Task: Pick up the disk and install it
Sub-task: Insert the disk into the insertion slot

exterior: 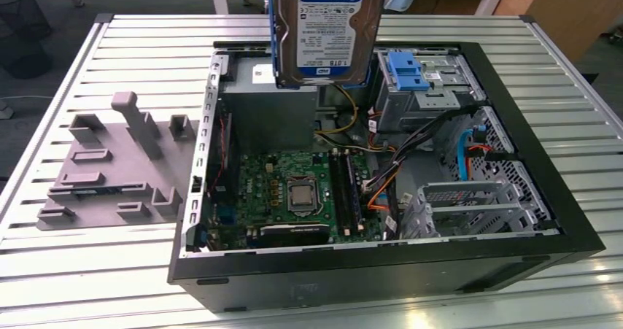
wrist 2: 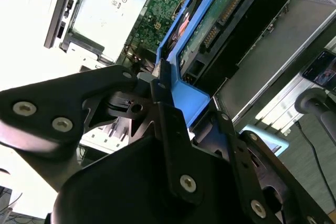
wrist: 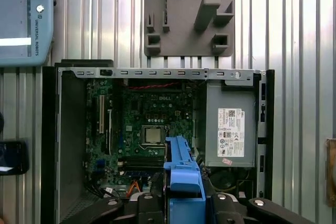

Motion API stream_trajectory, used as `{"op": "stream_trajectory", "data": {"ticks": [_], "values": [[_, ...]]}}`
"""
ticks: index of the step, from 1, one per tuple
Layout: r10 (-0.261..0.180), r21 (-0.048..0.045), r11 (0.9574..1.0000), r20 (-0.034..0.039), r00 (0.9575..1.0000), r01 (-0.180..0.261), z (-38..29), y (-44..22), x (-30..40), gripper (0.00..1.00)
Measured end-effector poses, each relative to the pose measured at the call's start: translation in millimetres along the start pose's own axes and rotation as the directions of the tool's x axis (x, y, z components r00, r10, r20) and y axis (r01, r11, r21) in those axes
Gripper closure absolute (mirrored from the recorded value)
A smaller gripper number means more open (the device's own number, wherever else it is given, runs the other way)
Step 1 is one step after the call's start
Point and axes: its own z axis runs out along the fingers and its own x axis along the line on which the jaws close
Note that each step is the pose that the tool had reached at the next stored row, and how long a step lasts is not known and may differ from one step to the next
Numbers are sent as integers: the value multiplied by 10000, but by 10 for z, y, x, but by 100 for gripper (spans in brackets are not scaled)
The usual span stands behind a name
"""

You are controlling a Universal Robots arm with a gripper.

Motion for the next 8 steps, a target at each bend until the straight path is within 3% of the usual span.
{"op": "stream_trajectory", "data": {"ticks": [8], "values": [[0, 0, 10000, 0, 10000, 0, 0, -4, 0, 63]]}}
